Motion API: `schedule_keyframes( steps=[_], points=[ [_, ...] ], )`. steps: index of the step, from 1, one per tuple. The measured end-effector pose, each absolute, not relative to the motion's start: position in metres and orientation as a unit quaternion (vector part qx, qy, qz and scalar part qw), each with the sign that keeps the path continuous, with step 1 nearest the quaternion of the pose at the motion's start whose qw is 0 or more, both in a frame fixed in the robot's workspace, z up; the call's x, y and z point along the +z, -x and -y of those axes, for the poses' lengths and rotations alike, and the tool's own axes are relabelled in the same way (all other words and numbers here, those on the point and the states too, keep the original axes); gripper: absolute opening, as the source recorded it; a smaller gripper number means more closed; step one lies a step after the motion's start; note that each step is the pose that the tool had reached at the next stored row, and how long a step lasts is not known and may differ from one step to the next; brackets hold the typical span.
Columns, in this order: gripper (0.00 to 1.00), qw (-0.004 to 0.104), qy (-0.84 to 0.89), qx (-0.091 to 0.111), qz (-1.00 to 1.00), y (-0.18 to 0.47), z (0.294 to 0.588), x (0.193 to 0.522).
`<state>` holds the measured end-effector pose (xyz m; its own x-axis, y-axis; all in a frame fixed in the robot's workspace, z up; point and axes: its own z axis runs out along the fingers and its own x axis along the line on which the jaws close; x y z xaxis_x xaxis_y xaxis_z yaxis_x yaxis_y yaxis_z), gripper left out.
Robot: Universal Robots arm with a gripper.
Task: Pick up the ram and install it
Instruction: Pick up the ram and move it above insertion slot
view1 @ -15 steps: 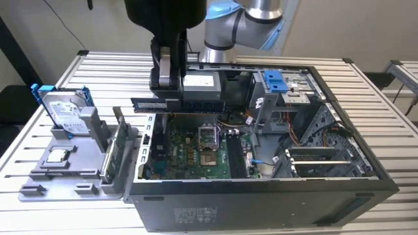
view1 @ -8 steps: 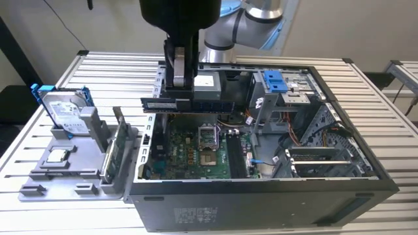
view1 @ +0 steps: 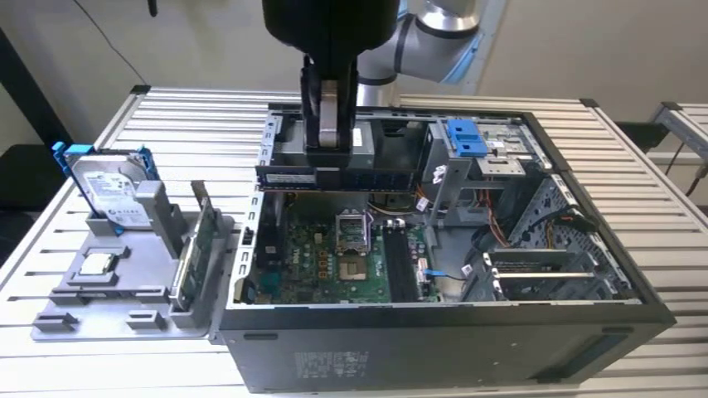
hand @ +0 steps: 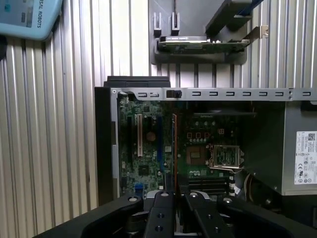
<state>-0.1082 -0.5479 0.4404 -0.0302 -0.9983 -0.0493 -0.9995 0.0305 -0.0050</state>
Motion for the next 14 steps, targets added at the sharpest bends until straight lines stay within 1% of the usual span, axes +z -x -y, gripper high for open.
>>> schedule_keyframes(
  steps=[14],
  points=[
    [0.14,0.019,0.696,0.015,-0.718,0.085,0.548,0.44]
  ],
)
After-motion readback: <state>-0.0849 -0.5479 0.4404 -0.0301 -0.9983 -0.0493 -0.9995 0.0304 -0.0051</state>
